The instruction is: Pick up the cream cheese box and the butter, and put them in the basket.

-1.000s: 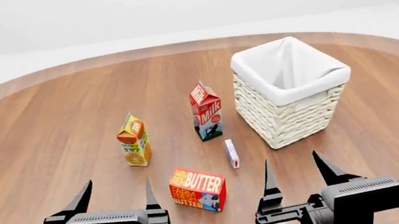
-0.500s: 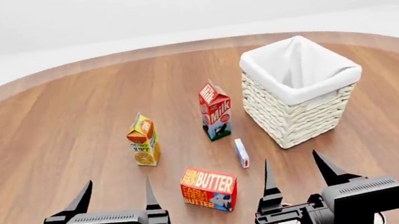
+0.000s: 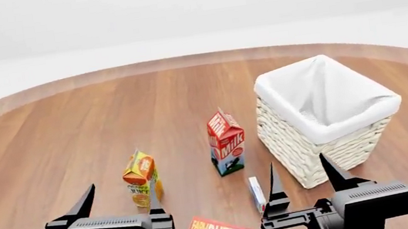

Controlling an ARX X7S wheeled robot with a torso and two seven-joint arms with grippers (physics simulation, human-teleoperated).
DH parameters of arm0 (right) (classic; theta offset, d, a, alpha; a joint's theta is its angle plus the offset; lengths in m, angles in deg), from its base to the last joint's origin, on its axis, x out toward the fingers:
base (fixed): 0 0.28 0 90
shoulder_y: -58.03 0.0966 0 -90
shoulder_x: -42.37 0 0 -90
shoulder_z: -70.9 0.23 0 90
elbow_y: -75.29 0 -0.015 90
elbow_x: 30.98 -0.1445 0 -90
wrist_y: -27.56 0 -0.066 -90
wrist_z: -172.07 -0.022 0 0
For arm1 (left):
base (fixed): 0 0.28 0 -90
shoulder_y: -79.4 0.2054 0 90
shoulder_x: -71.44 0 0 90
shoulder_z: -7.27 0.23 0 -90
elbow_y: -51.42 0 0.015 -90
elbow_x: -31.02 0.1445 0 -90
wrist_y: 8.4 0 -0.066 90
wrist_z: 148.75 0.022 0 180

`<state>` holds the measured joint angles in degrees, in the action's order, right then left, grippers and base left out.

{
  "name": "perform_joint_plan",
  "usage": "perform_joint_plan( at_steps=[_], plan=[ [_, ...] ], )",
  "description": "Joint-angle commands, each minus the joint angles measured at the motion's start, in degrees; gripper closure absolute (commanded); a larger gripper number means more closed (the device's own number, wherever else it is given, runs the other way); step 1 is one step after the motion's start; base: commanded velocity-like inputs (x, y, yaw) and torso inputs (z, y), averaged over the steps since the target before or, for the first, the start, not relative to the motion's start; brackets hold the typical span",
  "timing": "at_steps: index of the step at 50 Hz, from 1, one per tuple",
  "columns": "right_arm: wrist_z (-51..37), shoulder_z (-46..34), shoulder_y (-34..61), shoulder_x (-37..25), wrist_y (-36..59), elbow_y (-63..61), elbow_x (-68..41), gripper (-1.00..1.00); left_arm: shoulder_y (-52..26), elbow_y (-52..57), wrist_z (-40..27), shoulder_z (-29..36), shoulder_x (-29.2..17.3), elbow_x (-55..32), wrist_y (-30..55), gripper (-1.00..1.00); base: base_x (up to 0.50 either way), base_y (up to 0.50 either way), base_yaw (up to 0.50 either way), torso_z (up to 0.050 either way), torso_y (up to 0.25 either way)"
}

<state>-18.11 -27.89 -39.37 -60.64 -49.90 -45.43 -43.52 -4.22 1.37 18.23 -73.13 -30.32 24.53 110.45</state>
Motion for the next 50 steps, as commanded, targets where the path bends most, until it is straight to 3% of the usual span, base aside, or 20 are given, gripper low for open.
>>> perform_joint_plan(
  at_steps=[1,25,31,50],
  plan=[
    [-0.9,-0.5,0.4,-0.5,0.4,0.1,-0.4,-1.0,0.0,0.3,-0.4,0.1,-0.4,-0.4,0.2,-1.0,0.31,0.0,0.0,0.0,0.0],
    [-1.4,-1.0,0.2,-1.6,-0.7,-0.4,-2.2,-1.0,-0.1,0.1,-1.2,0.6,-1.0,-1.1,-0.2,-1.0,0.01,0.0,0.0,0.0,0.0],
    [-2.2,-1.4,0.5,-1.8,-0.2,-0.2,-1.4,-1.0,-0.1,0.3,-1.3,0.5,-1.2,-1.3,0.0,-1.0,0.46,0.0,0.0,0.0,0.0],
    [-2.7,-1.9,0.2,-2.5,-1.6,-0.2,-1.8,-1.0,-0.3,0.1,-1.9,0.9,-1.6,-1.7,-0.2,-1.0,0.05,0.0,0.0,0.0,0.001]
  ],
)
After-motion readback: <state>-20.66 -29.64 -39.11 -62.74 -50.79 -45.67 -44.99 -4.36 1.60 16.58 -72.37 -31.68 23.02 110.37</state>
